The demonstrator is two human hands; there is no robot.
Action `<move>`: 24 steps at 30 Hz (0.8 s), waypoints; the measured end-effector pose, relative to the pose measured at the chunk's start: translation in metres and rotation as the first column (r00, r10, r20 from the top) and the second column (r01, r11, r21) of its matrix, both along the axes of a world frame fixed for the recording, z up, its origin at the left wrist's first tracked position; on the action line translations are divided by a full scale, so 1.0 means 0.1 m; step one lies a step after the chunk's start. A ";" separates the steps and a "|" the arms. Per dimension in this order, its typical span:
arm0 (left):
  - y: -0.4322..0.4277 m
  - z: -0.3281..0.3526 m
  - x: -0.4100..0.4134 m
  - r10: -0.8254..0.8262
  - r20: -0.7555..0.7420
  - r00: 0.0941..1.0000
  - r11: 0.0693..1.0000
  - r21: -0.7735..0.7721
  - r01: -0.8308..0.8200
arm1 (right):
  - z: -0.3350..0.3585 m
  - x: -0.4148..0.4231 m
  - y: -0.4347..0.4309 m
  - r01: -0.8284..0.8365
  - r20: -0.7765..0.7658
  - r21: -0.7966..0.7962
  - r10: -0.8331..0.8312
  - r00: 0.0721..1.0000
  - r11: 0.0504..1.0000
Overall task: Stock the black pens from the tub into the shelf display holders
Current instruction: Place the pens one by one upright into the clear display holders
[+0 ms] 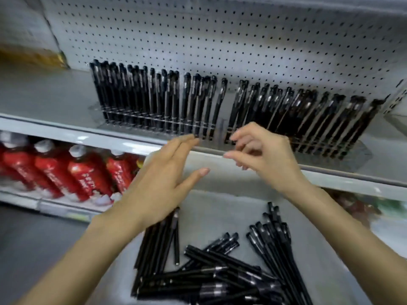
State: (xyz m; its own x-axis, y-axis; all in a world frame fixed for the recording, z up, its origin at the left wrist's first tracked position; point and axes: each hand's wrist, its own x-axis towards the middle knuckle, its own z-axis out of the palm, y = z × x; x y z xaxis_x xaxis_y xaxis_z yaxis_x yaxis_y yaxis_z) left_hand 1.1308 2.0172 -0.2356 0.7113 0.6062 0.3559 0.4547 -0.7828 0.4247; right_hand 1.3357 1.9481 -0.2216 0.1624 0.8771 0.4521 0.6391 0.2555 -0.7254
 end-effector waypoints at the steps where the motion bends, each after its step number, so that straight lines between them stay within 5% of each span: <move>1: 0.03 -0.05 -0.16 0.057 0.001 0.998 0.998 -0.027 -0.057 | -0.11 -0.12 0.08 -0.051 -0.010 -0.068 0.051 0.999 0.996; 5: 0.05 -0.29 -0.53 0.225 0.013 0.974 0.957 -0.191 -0.219 | -0.57 -0.53 0.34 -0.219 0.028 -0.380 0.248 0.968 0.899; 9: 0.00 -0.41 -0.57 0.249 0.101 0.963 0.854 -0.493 -0.169 | -0.84 -0.76 0.40 -0.180 0.107 -0.493 0.265 0.958 0.851; 17: 0.05 -0.51 -0.56 0.278 0.145 0.950 0.757 -0.641 -0.124 | -1.08 -0.87 0.33 -0.216 -0.303 -0.580 0.038 0.952 0.785; 24: 0.06 -0.53 -0.56 0.292 0.199 0.935 0.701 -0.710 -0.068 | -1.09 -0.97 0.33 -0.268 -0.466 -0.600 -0.057 0.883 0.754</move>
State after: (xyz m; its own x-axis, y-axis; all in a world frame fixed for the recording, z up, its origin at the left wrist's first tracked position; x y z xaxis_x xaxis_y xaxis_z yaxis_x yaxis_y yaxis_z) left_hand 1.0746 2.0235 -0.2883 0.5006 0.8643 -0.0484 0.3313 -0.1396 0.9331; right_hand 1.2384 1.9810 -0.3308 0.0829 0.9477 -0.3082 0.2159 -0.3190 -0.9229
